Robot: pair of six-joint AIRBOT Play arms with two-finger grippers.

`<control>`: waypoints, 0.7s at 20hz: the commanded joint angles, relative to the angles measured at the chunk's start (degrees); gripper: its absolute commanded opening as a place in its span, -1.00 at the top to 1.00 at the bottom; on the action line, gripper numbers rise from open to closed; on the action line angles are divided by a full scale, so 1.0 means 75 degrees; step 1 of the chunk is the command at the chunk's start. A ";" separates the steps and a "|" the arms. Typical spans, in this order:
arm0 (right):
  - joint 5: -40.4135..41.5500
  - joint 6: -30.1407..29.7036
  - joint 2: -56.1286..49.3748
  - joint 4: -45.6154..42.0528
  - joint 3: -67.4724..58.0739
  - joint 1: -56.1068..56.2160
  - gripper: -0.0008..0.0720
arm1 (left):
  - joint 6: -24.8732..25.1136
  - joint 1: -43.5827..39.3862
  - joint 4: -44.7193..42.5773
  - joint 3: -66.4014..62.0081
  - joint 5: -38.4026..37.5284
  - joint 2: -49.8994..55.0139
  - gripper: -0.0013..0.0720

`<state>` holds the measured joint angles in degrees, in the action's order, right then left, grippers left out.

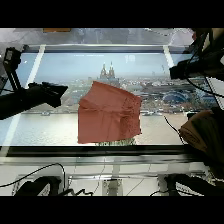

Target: Fold the clothes and pants, and hang the long-sleeved shirts on hangers.

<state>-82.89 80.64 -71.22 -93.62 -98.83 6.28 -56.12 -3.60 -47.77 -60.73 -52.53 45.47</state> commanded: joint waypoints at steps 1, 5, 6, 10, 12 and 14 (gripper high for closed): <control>-0.0437 -0.0443 -0.0017 0.0262 0.1428 -0.1128 0.92 | 0.0000 0.0009 -0.0061 -0.0003 0.0003 0.0012 0.93; -0.0309 -0.2288 -0.0017 0.3736 0.4299 -0.2836 0.92 | 0.0000 0.0009 -0.0708 0.0000 0.0023 0.0029 0.93; -0.0224 -0.2838 -0.0020 0.4677 0.5088 -0.3142 0.92 | 0.0000 0.0009 -0.0895 0.0000 0.0023 0.0058 0.93; 0.1023 -0.3028 -0.0026 0.5630 0.7408 -0.3171 -0.46 | -0.0003 0.0009 -0.1151 0.0012 -0.0020 0.0431 -0.03; 0.1749 -0.2879 -0.0114 0.5633 0.7912 -0.2876 -0.45 | -0.0006 0.0009 -0.1148 0.0012 -0.0026 0.0761 -0.55; 0.2168 -0.2361 -0.0364 0.5694 0.7976 -0.2562 -0.45 | -0.0484 0.0009 -0.1154 0.0012 -0.0087 0.1078 -0.55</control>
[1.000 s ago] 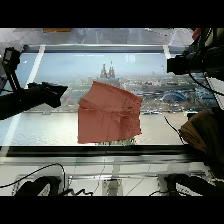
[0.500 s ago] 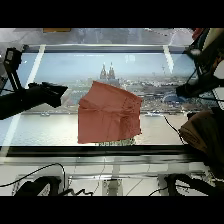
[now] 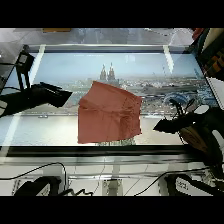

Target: Fold the clothes and pants, and hang the long-sleeved shirts on hangers.

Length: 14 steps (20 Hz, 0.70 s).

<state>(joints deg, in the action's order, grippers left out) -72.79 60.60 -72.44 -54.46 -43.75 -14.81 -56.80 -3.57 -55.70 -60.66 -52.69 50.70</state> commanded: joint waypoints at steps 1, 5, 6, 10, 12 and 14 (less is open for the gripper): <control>0.0985 0.0431 -0.0370 0.0571 0.0621 0.0385 -0.44 | -0.0679 0.0006 -0.0099 0.0003 -0.0096 0.0536 -0.55; 0.1113 0.0286 -0.1239 0.1588 0.0446 0.0752 -0.34 | -0.1151 0.0006 -0.0181 0.0003 -0.0341 0.1061 -0.56; 0.1049 0.0152 -0.1437 0.1789 0.0356 0.0804 -0.34 | -0.1183 0.0006 -0.0181 0.0003 -0.0358 0.1142 -0.56; 0.0842 0.0175 -0.2055 0.2028 -0.0058 0.1090 -0.23 | -0.1183 0.0227 -0.0242 0.0003 -0.0356 0.1227 -0.55; 0.0941 0.0172 -0.2133 0.2025 -0.0073 0.1335 -0.18 | -0.1244 0.0565 -0.0239 0.0003 -0.0525 0.1236 -0.55; 0.1017 0.0169 -0.2130 0.2005 -0.0073 0.1507 -0.06 | -0.1241 0.1029 -0.0347 0.0012 -0.1110 0.1326 -0.55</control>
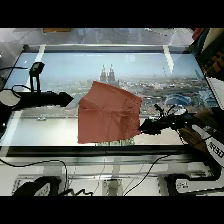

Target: Fold the clothes and pants, and hang the long-sleeved shirts on hangers.

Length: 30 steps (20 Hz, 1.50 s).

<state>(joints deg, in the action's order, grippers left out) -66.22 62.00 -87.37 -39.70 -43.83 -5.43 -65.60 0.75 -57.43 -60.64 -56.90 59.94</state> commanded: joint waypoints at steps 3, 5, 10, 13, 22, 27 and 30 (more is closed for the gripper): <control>0.0108 -0.0015 -0.0140 0.0041 -0.0058 0.0289 -0.06 | -0.0061 0.1166 -0.0204 0.0321 -0.1460 0.0294 -0.55; 0.0079 -0.0017 -0.0140 0.0058 -0.0061 0.0358 0.00 | -0.0061 0.1443 -0.0262 0.0839 -0.1527 0.0356 -0.55; 0.0376 -0.0023 -0.0137 0.0076 -0.0061 0.0595 0.54 | -0.0020 0.1530 -0.0283 0.2436 -0.1478 0.0356 -0.55; 0.0370 -0.0026 -0.0137 0.0070 -0.0061 0.0595 0.91 | 0.0268 0.1530 -0.0283 0.3223 -0.1475 0.0353 -0.55; 0.0376 -0.0023 -0.0137 0.0082 -0.0061 0.0595 0.91 | 0.1014 0.1512 0.1247 0.4223 -0.0577 0.0828 -0.50; 0.0393 -0.0023 -0.0137 0.0082 -0.0061 0.0595 0.91 | 0.1670 0.1411 0.2334 0.4269 -0.0201 0.1553 -0.50; 0.0391 -0.0020 -0.0137 0.0090 -0.0061 0.0595 0.91 | 0.1687 0.1177 0.2334 0.4269 -0.0003 0.1990 -0.49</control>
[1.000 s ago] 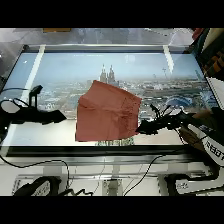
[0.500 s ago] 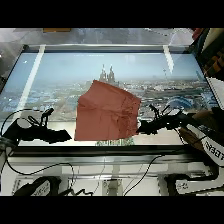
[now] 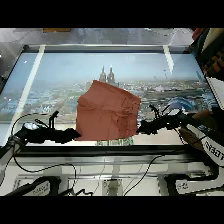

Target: Fold the clothes and pants, and hang the long-sleeved shirts on hangers.

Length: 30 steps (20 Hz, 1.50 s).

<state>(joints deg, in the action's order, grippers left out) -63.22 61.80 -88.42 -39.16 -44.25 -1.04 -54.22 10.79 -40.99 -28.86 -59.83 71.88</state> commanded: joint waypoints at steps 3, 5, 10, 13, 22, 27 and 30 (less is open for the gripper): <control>-0.0020 0.0003 0.0006 0.0055 -0.0009 0.0009 0.91 | 0.0297 -0.0490 0.0163 0.0029 0.0551 0.0600 0.16; -0.0102 0.0000 0.0035 0.0093 -0.0085 0.0009 0.91 | 0.0300 -0.0536 0.0192 -0.0035 0.0702 0.0595 0.71; -0.0498 -0.0280 0.0717 0.0216 -0.0766 0.0012 0.91 | 0.1154 -0.0536 0.0796 -0.0714 0.0023 0.0236 0.94; -0.0609 -0.0350 0.1670 0.0262 -0.1399 0.0076 0.92 | 0.1189 -0.0536 0.1413 -0.1524 -0.0076 -0.0688 0.94; -0.0361 -0.0323 0.4791 0.1818 -0.3928 0.0478 0.91 | 0.1174 -0.0557 0.1594 -0.3392 0.1766 -0.5753 0.94; -0.0434 0.1209 0.6175 0.2037 -0.4010 0.0478 0.92 | 0.0857 -0.0554 0.1343 -0.3386 0.2407 -0.7361 0.95; -0.0472 0.2244 0.6505 0.1186 -0.3873 0.0478 0.92 | -0.0332 -0.0557 0.0248 -0.3348 0.2104 -0.7006 0.95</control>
<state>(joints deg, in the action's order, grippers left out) -66.46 70.91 -42.87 -26.13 -73.58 2.50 -49.98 6.63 -32.91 -53.93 -43.99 20.12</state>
